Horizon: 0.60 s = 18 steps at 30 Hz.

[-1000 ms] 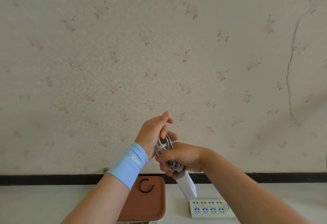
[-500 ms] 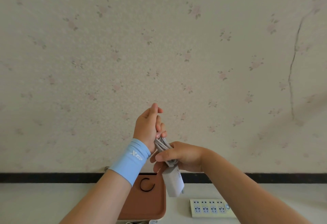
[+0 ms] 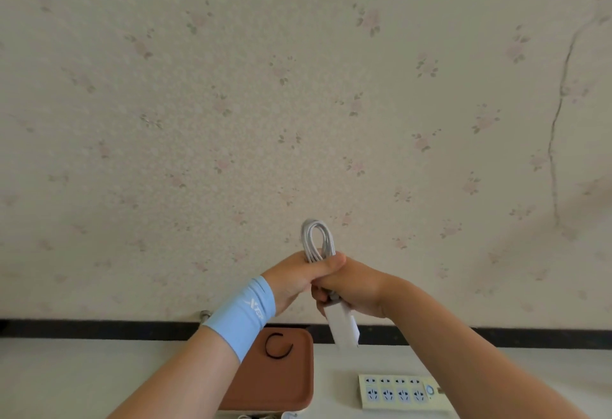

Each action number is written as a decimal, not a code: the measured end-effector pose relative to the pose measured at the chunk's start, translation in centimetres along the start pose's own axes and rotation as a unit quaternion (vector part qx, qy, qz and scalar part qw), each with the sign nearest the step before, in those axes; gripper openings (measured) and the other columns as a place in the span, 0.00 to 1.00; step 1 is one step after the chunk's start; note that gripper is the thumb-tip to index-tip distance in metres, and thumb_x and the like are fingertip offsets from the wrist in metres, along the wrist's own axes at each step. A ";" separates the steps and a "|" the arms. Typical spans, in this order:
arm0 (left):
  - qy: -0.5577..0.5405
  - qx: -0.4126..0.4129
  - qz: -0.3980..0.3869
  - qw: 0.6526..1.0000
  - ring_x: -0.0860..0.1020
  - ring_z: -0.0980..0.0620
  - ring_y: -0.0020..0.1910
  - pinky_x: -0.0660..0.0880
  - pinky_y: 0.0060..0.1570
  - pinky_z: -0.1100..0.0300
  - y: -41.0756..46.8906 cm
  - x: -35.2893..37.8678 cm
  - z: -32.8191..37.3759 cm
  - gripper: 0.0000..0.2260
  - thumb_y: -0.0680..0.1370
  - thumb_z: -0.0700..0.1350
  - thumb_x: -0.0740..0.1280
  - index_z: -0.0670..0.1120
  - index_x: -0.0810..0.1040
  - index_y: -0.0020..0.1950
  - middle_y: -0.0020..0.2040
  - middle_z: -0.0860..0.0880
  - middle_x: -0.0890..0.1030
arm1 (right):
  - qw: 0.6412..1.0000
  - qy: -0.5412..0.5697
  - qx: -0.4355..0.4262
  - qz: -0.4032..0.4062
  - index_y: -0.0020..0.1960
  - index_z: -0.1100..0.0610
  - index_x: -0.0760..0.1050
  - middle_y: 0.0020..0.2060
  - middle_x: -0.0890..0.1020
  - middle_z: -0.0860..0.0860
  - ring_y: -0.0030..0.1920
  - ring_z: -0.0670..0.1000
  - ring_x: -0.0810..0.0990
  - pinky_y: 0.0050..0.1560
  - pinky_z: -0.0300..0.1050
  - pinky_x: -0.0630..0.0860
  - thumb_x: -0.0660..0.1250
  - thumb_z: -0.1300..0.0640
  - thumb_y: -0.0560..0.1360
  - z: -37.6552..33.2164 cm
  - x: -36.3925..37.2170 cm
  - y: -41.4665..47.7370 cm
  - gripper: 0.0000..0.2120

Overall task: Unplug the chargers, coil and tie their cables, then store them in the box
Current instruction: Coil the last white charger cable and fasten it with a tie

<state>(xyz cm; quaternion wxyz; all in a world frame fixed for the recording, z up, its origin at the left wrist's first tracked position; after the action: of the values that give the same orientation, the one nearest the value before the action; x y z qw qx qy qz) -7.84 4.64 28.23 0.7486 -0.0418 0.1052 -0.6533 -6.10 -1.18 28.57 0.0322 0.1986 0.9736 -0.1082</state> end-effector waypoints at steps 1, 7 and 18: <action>0.006 -0.001 0.018 1.000 0.79 0.51 0.60 0.69 0.70 0.52 0.1 -0.1 -0.1 0.29 0.66 0.67 0.72 0.47 0.83 0.57 0.56 0.48 0.84 | 1.000 -0.006 -0.002 -0.002 0.52 0.57 0.74 0.32 0.73 0.49 0.34 0.46 0.72 0.46 0.46 0.74 0.62 0.62 0.78 -0.1 0.0 -0.1 0.04; -0.063 0.045 0.042 0.996 0.81 0.50 0.59 0.73 0.66 0.49 0.1 -1.2 1.1 0.13 0.80 0.54 0.65 0.46 0.84 0.52 0.56 0.51 0.85 | 0.998 0.057 -0.002 -0.015 0.60 0.60 0.79 0.48 0.82 0.53 0.50 0.50 0.81 0.57 0.46 0.79 0.71 0.66 0.76 0.0 -0.1 0.0 0.14; -0.321 0.066 0.045 0.944 0.81 0.43 0.59 0.77 0.56 0.50 0.0 -3.2 1.5 0.12 0.83 0.49 0.59 0.45 0.71 0.62 0.60 0.43 0.83 | 0.988 0.138 0.061 -0.017 0.67 0.59 0.71 0.51 0.78 0.57 0.47 0.53 0.78 0.41 0.47 0.74 0.69 0.59 0.75 2.2 -0.9 0.7 0.21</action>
<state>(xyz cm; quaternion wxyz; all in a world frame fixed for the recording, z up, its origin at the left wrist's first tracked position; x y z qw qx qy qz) -7.95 7.67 29.98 0.7726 -0.1950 -0.1823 -0.5761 -4.96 -1.39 26.34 -0.1168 0.1964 0.9635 -0.1397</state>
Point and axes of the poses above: each hand's wrist, its own y-axis towards the middle knuckle, its own x-axis out of the palm, z = x × y, the point moved 9 cm from there along y, towards the middle knuckle
